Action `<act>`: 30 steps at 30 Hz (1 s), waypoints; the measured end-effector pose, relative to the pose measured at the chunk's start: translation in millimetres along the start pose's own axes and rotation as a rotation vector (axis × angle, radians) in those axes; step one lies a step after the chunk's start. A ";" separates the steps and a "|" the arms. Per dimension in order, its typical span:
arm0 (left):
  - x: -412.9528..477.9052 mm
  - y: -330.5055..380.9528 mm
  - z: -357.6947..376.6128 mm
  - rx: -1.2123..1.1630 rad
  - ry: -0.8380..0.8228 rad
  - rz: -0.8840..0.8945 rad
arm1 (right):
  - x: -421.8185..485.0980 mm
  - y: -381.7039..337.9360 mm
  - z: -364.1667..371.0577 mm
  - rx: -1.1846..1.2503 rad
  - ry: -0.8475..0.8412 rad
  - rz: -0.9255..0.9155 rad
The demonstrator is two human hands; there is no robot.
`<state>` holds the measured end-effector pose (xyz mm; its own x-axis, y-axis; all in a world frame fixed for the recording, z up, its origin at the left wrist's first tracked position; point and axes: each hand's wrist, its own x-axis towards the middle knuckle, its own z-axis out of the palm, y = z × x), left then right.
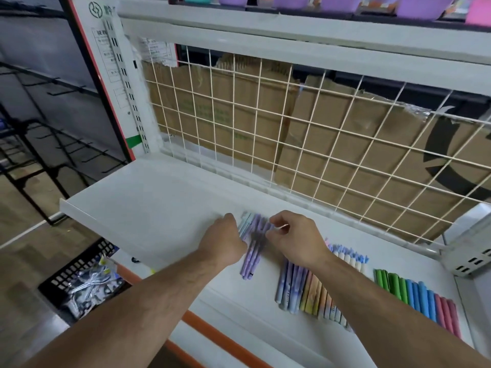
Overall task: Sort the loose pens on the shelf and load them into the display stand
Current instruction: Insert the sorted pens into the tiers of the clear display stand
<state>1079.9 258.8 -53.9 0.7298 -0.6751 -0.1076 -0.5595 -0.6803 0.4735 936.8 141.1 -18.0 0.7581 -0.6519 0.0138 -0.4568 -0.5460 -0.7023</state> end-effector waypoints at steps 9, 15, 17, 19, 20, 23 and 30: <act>-2.0 2.2 -2.0 0.194 -0.025 -0.049 | 3.1 3.8 -0.9 0.027 -0.023 -0.007; -8.1 5.8 5.3 0.281 0.004 -0.017 | -0.9 6.1 -5.8 0.028 -0.008 0.003; -9.0 10.5 -1.1 0.209 0.023 -0.057 | -4.4 6.7 -8.9 0.035 -0.002 0.009; -9.1 13.0 -5.7 0.162 0.036 -0.036 | -8.3 6.8 -12.2 0.041 -0.007 0.013; -9.1 13.8 -7.3 0.113 0.041 -0.034 | -10.8 6.3 -14.0 0.038 -0.007 0.012; -17.4 23.8 -18.3 -0.158 0.022 -0.031 | -20.3 1.5 -20.7 0.042 0.019 0.021; -46.2 65.3 -19.0 -0.664 -0.164 -0.068 | -64.9 -10.0 -44.2 0.045 0.110 0.053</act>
<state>1017.1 251.0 -1.4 0.6568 -0.7071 -0.2619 -0.1174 -0.4390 0.8908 871.6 165.6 19.6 0.6769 -0.7342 0.0520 -0.4715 -0.4869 -0.7353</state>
